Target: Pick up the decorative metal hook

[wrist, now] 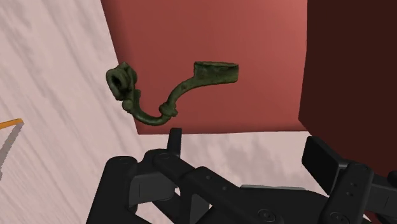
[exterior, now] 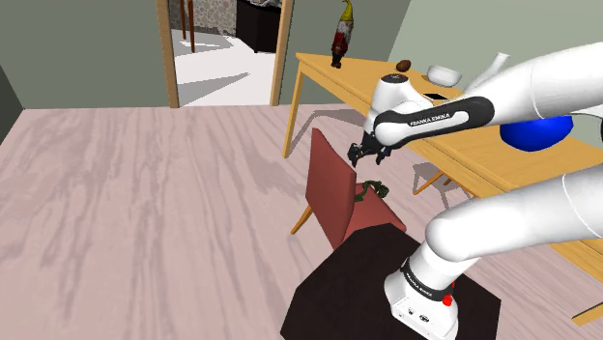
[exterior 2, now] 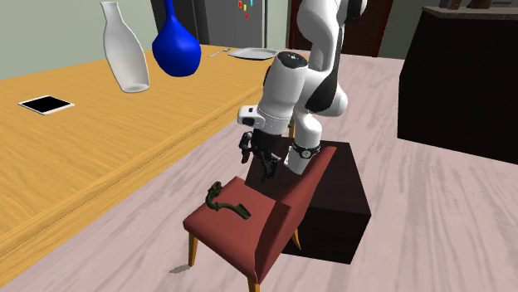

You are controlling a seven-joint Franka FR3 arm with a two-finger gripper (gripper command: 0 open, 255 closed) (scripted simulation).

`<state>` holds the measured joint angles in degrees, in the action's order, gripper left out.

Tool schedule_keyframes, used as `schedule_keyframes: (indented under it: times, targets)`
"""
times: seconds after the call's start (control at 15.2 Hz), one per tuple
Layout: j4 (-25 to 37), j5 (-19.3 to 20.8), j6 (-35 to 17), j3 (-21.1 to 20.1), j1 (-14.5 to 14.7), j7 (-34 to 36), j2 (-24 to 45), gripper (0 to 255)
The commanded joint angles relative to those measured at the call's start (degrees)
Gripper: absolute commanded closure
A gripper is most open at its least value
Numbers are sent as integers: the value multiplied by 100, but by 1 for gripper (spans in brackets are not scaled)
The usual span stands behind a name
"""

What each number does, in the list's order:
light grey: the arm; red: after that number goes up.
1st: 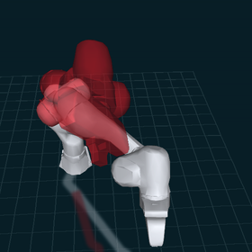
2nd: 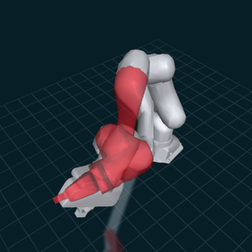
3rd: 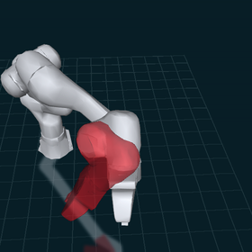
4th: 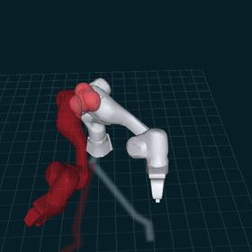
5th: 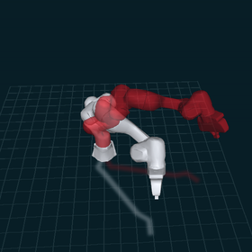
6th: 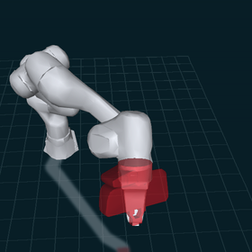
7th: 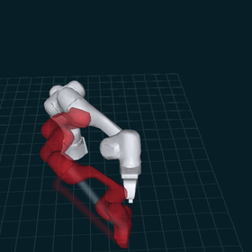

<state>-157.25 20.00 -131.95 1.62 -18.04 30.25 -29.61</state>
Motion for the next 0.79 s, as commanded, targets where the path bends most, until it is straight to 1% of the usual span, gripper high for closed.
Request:
schedule_keyframes:
  times: [0.0, 0.2, 0.4, 0.53, 0.73]
  targets:
    - [-119, 226, -486, 34, -248, 310, 300, 0]
    - [-160, 641, -1187, 43, -652, 859, 901, 0]
    - [-104, 1200, -1842, 27, -1100, 1534, 1563, 0]
    - [-7, 1686, -2230, 21, -1406, 2083, 2029, 0]
    - [235, 2600, -2709, 79, -1804, 3078, 2746, 0]
